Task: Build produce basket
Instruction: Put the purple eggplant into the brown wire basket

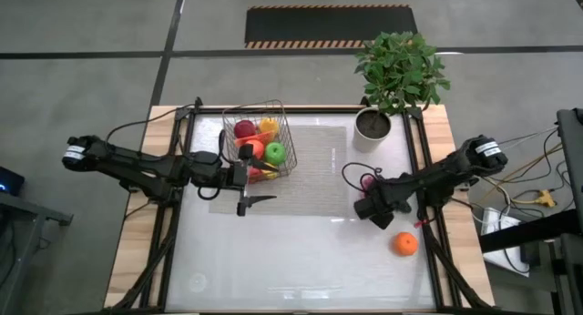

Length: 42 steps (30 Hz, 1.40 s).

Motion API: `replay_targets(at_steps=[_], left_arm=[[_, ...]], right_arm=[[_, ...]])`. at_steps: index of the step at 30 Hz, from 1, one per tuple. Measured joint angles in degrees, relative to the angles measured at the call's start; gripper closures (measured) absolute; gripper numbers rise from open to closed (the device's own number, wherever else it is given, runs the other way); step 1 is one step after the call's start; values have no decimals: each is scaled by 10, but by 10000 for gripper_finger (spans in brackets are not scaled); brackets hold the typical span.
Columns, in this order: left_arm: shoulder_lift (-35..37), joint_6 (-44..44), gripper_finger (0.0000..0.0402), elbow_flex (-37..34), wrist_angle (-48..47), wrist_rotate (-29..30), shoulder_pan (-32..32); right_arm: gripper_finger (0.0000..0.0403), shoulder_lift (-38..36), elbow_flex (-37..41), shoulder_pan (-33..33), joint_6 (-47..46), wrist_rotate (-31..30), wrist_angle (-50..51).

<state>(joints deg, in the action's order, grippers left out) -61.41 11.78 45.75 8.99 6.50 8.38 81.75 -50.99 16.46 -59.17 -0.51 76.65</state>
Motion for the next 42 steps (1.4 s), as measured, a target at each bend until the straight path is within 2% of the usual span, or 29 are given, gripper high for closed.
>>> replay_targets(at_steps=[4,13,26,30,38,40,42], left_arm=[[3,1,91,0,0,0,0],[4,10,91,-1,0,0,0],[5,11,91,-1,-1,0,0],[5,11,91,-1,-1,0,0],[5,10,91,-1,0,0,0],[4,7,91,-1,0,0,0],[4,6,91,-1,0,0,0]], right_arm=[[77,16,7,-22,47,6,0],[77,32,34,-72,87,20,-6],[83,36,86,-83,108,57,-95],[129,36,87,-82,108,65,-101],[272,35,87,-82,88,66,-100],[294,35,87,-82,88,66,-100],[299,35,85,-82,87,66,-97]])
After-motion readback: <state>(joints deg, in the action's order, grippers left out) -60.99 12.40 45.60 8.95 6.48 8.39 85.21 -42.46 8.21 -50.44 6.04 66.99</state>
